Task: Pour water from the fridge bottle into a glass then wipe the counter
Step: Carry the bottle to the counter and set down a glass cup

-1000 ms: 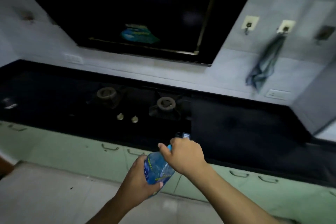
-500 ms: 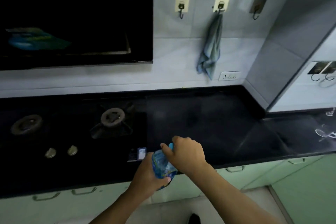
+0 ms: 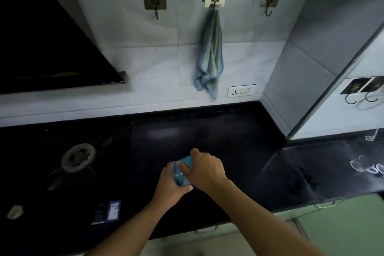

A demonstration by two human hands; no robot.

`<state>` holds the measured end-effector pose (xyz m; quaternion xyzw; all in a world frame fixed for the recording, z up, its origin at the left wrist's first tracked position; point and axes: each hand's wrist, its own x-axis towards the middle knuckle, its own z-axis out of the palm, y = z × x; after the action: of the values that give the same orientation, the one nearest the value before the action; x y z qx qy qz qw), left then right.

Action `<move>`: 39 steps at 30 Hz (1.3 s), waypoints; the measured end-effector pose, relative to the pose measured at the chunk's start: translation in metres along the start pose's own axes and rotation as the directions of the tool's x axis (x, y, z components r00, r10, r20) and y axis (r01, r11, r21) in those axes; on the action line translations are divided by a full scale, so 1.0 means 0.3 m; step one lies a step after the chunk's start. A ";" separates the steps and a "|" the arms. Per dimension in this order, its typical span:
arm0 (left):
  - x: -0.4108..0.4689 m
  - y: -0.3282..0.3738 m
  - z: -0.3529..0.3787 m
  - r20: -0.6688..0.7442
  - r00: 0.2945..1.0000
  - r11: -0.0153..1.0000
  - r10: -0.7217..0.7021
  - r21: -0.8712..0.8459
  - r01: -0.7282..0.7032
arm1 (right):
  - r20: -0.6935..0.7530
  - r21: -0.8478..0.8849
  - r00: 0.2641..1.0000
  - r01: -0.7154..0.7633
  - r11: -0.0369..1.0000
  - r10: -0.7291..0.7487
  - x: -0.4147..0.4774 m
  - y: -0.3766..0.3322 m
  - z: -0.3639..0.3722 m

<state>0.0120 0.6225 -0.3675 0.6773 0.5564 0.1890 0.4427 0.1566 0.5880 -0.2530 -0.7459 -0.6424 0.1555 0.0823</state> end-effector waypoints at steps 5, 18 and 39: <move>0.114 -0.016 0.037 0.050 0.998 0.999 -0.022 0.043 0.020 | 0.037 -0.053 0.998 -0.050 0.997 0.052 0.095 0.040 0.006; 0.189 -0.065 0.055 0.209 0.977 0.999 -0.038 -0.021 0.043 | 0.065 -0.002 0.994 -0.086 0.996 0.086 0.134 0.048 0.091; -0.031 0.259 0.573 0.387 0.903 0.838 -0.186 0.542 -0.060 | 0.165 -0.097 0.966 -0.184 0.978 0.198 -0.223 0.857 0.024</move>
<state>0.1835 0.5479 -0.3945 0.7797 0.4994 -0.1431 0.3494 0.3854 0.4803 -0.3343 -0.7907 -0.5780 0.2008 -0.0197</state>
